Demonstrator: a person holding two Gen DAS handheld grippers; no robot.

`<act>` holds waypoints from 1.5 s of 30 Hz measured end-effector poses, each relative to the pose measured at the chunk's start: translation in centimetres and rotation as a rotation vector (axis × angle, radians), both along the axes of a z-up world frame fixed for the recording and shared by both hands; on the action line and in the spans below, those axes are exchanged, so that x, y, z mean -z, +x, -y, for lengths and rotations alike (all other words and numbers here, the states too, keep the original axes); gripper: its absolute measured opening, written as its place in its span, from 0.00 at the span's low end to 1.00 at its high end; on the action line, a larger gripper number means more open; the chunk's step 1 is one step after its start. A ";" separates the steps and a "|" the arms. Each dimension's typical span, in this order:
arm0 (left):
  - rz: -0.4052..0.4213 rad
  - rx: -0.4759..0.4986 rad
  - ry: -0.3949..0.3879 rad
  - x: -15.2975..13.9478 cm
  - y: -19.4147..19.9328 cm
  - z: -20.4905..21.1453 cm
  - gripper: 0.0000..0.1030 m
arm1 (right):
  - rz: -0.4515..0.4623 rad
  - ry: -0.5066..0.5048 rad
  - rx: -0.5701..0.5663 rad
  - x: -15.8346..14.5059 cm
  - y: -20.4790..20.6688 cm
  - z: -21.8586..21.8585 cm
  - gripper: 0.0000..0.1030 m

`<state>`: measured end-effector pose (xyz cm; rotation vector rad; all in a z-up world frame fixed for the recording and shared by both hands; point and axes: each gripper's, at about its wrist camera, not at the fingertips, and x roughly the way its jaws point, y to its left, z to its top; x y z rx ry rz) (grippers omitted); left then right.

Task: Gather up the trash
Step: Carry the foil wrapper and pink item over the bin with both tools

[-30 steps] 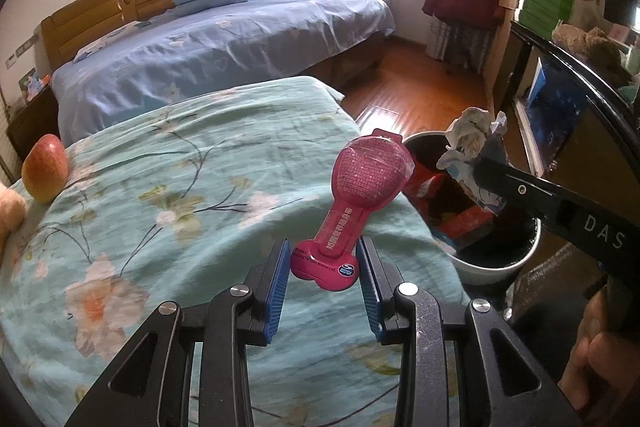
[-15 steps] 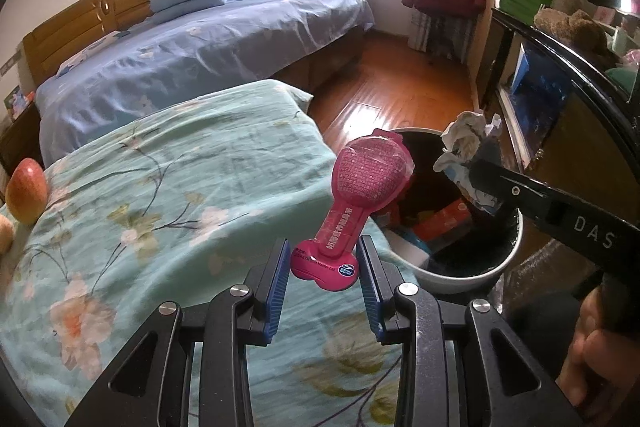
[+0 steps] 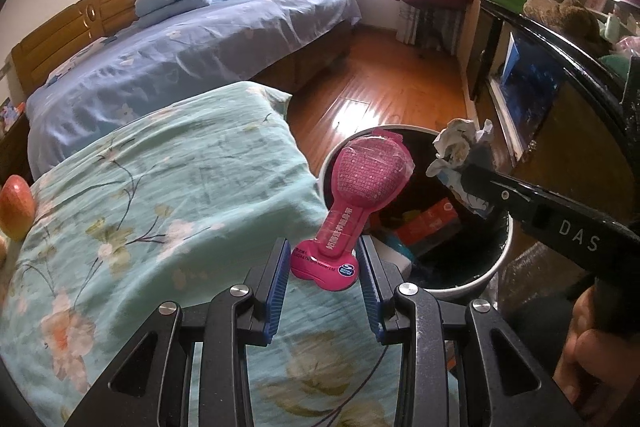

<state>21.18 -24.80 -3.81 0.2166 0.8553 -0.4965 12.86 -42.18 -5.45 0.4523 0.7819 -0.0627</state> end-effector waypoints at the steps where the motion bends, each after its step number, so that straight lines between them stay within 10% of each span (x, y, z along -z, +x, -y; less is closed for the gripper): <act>1: 0.000 0.002 0.000 0.0 0.0 0.1 0.32 | 0.000 0.002 0.001 0.1 0.0 0.1 0.23; 45: -0.011 0.035 0.016 0.5 1.1 3.3 0.32 | -0.021 0.008 0.023 0.9 0.9 2.5 0.23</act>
